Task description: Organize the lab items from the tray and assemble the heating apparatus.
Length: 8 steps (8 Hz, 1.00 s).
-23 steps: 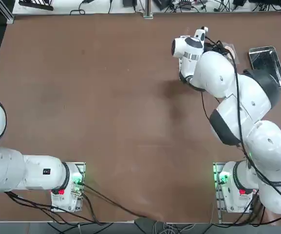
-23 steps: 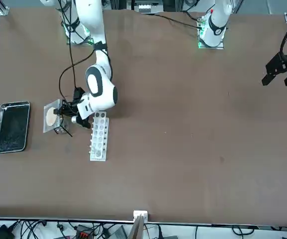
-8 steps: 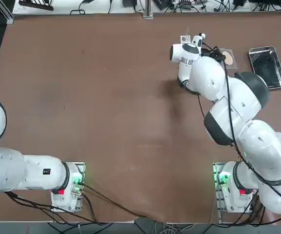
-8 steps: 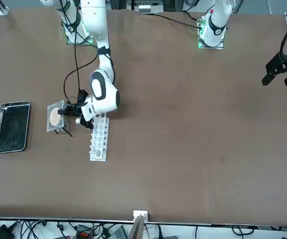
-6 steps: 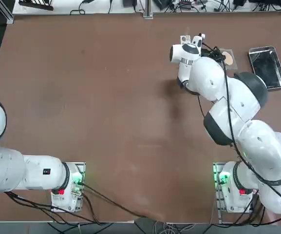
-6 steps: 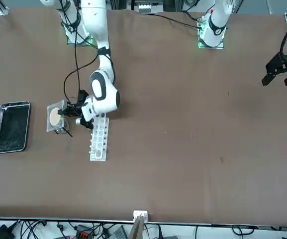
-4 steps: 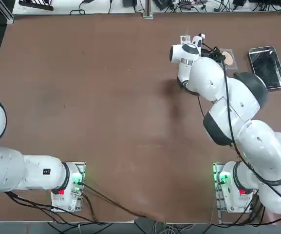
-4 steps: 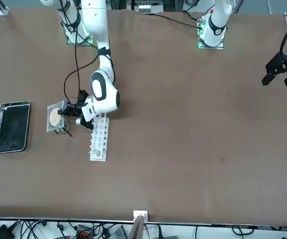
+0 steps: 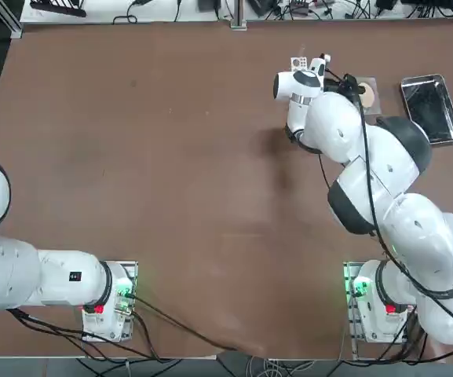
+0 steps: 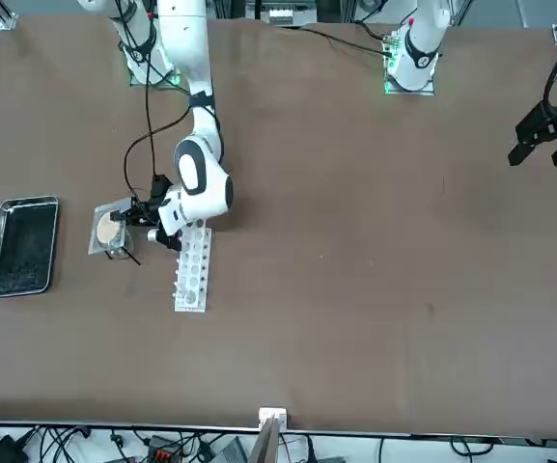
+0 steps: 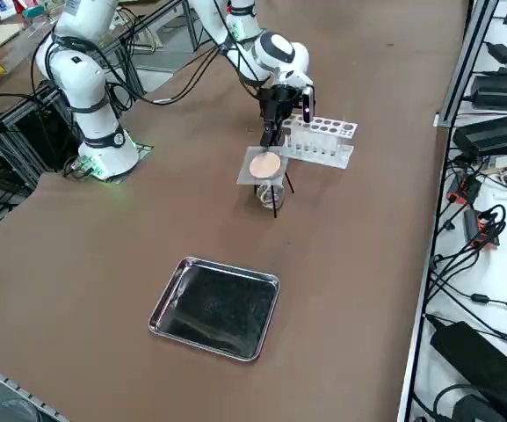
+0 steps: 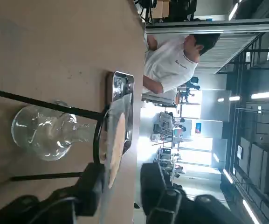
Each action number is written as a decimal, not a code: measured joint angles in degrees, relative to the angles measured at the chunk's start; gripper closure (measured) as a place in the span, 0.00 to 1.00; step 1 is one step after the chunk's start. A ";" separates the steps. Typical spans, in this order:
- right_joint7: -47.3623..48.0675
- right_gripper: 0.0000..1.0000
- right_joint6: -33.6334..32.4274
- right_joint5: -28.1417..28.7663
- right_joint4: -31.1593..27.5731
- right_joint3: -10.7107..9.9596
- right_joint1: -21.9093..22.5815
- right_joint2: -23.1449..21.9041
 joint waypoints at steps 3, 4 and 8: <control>0.00 0.00 0.00 0.18 0.59 0.02 0.08 0.00; 0.00 0.00 -0.01 0.52 0.87 0.02 0.07 0.00; 0.00 0.00 -0.55 2.05 1.59 -0.12 0.05 0.00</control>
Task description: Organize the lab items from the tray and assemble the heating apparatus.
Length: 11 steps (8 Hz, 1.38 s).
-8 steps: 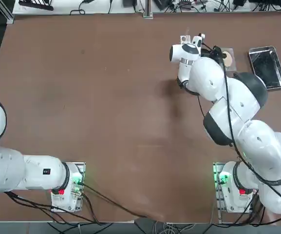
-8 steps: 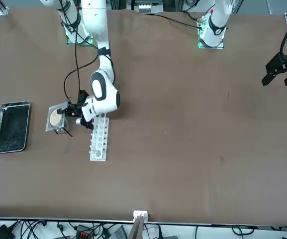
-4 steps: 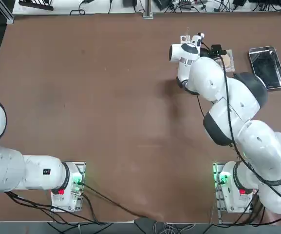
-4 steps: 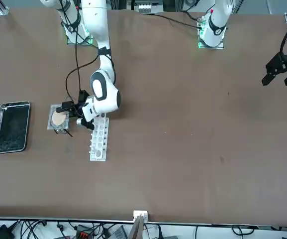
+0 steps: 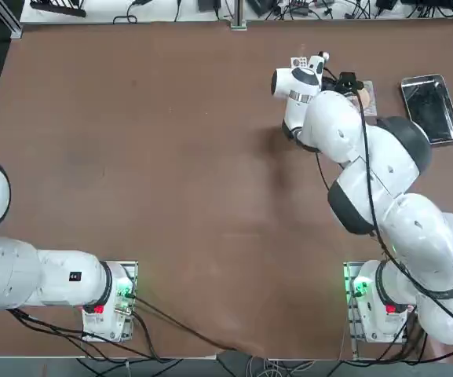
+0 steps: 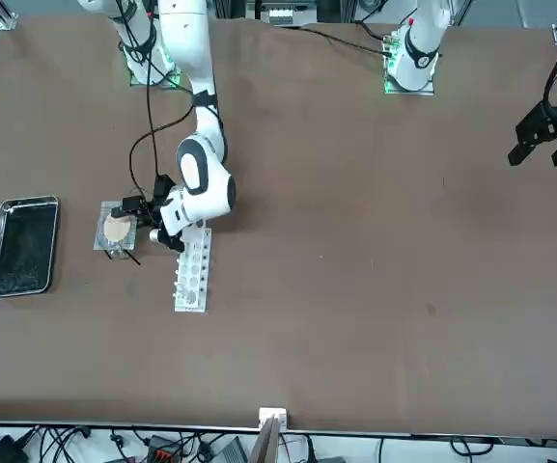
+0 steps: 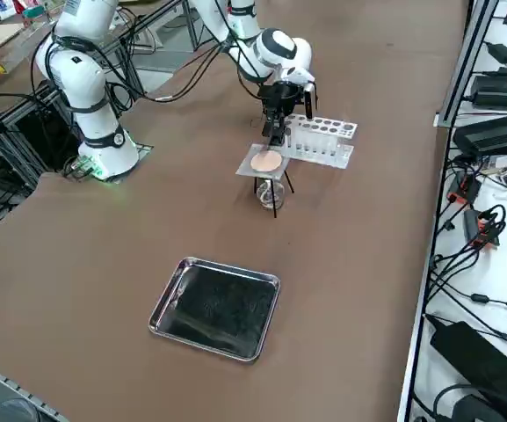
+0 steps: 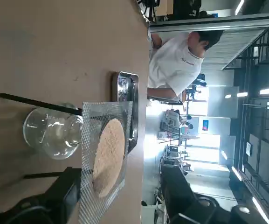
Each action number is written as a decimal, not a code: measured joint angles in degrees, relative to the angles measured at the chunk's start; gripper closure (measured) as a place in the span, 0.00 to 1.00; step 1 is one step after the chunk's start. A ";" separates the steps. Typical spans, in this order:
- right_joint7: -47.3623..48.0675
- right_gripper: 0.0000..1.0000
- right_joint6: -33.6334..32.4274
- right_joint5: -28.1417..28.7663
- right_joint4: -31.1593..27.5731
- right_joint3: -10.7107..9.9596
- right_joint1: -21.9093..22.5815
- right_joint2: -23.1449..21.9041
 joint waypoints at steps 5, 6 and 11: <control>-0.59 0.00 -0.05 0.63 1.21 -0.93 -1.38 -0.03; -0.77 0.00 -0.04 1.43 1.52 -0.93 -1.75 -0.04; -0.84 0.00 0.12 3.83 1.97 -0.93 -2.59 -0.04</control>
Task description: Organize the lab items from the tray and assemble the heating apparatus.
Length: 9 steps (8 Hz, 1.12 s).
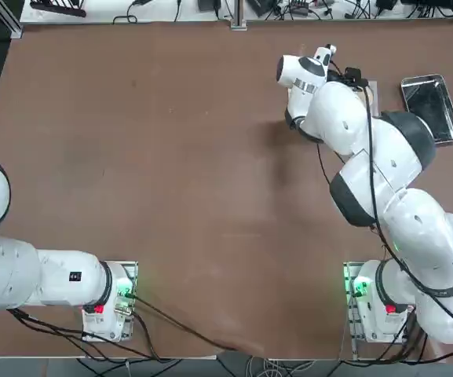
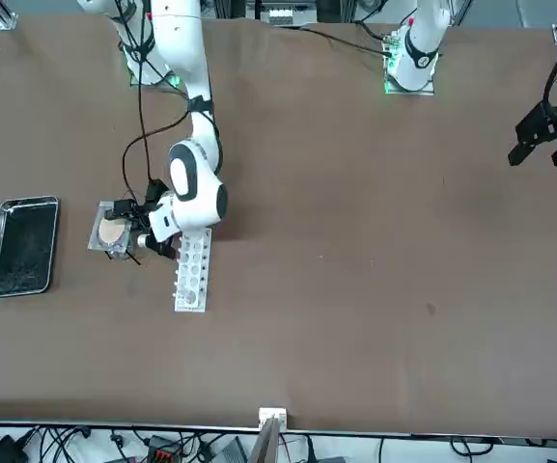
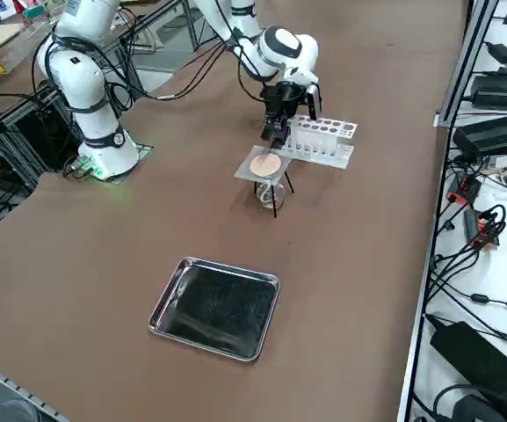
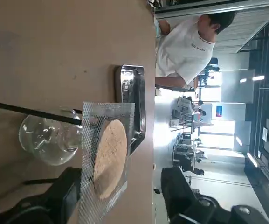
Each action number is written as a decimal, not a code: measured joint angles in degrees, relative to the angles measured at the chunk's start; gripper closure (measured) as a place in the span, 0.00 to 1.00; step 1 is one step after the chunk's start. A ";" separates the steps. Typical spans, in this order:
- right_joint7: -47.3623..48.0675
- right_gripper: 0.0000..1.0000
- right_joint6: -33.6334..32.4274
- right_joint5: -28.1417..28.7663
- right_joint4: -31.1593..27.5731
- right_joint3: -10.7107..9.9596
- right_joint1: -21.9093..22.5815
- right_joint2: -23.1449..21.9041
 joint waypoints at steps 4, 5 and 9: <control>-0.10 0.00 0.20 0.81 0.11 0.01 -0.61 0.00; -0.14 0.00 0.41 0.84 0.12 0.04 -0.90 0.00; -2.20 0.00 1.71 6.96 1.36 0.15 -1.67 0.01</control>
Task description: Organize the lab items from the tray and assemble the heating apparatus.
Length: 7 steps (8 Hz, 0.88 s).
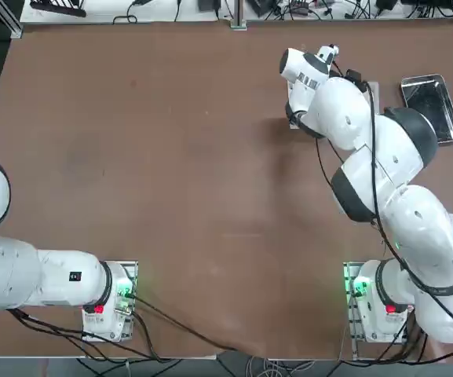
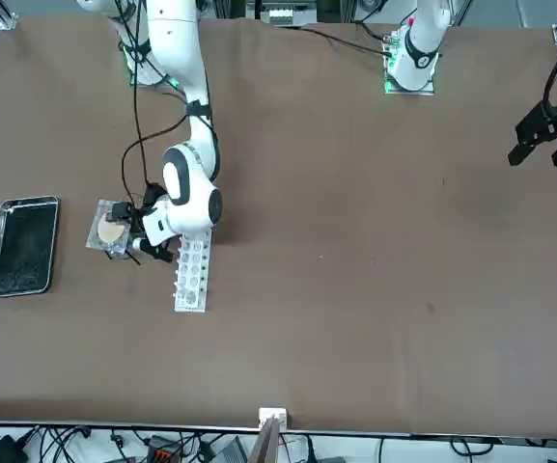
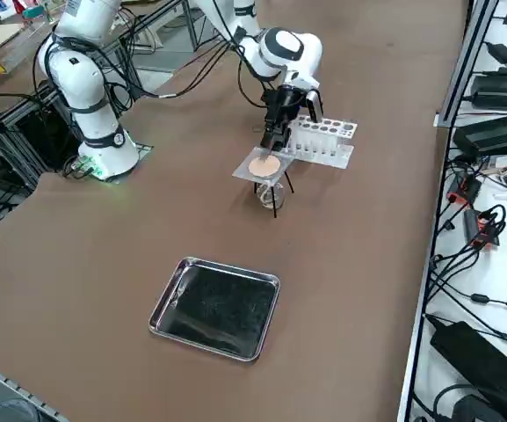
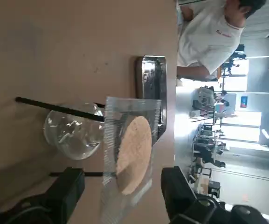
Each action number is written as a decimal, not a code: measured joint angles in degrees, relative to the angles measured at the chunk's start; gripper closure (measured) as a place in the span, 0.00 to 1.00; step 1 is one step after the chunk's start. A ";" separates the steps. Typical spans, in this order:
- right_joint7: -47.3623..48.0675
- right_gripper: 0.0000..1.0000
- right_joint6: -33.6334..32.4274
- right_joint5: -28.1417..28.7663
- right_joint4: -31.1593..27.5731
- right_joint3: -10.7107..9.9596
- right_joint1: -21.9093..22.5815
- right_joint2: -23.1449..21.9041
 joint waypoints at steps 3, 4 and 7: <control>-2.63 0.00 -0.36 5.07 2.28 0.16 0.09 -0.03; -5.08 0.00 -1.71 5.94 3.30 -0.13 0.20 -0.16; -10.82 0.00 -8.68 10.37 8.04 -2.59 0.63 -2.27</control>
